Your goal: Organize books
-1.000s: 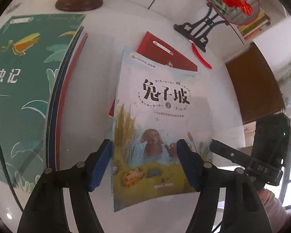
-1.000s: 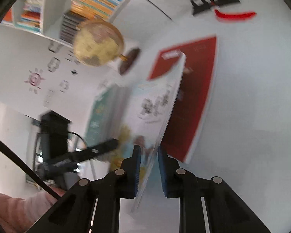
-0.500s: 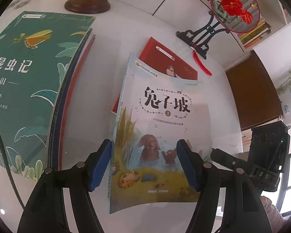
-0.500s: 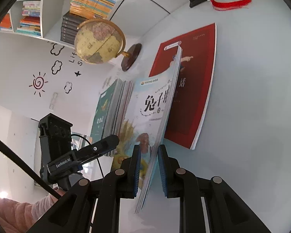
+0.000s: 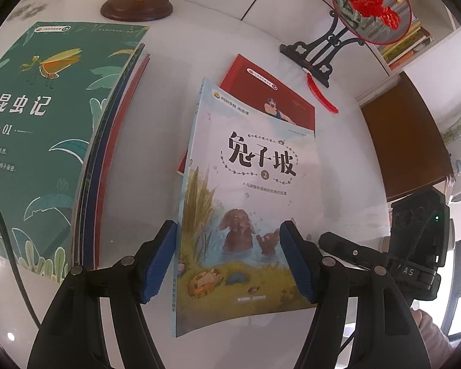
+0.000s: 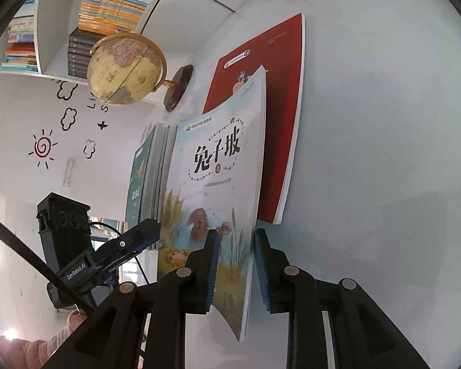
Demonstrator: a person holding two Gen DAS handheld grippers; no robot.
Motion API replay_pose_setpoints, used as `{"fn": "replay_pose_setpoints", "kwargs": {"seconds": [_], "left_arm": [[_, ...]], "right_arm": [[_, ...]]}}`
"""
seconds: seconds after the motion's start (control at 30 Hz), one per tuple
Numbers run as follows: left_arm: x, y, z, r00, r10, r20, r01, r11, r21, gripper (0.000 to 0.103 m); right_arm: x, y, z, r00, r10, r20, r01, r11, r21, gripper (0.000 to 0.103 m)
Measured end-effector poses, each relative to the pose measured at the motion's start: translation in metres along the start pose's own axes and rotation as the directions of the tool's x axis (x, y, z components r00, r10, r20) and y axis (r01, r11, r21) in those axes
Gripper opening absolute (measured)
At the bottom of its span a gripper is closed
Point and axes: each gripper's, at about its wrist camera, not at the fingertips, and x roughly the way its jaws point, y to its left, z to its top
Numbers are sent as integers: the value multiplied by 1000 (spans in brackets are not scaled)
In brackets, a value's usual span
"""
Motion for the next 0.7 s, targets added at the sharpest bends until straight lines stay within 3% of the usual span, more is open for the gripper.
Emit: {"fn": "replay_pose_setpoints", "kwargs": {"seconds": [0.23,0.33,0.4,0.47,0.7], "left_arm": [[8,-4,-5,999,-1,-36,1,1000,8,65],[6,-10,-8,999,-21,-34,21,1000,20,65],[3,-10,-9,999,-33,-24,34,999,10,65],[0,-10,-7,998,-56,-13,56,998,-6,65],[-18,-18,0,996,-78,32,79,997,-2,65]], "right_arm": [[9,7,-4,998,-33,-58,30,998,-55,29],[8,21,-9,997,-65,-31,61,990,-126,26],[4,37,-11,988,-157,13,155,961,-227,21],[2,54,-14,966,-253,62,259,907,-333,15],[-10,82,-20,945,-298,135,326,833,-447,15]]}}
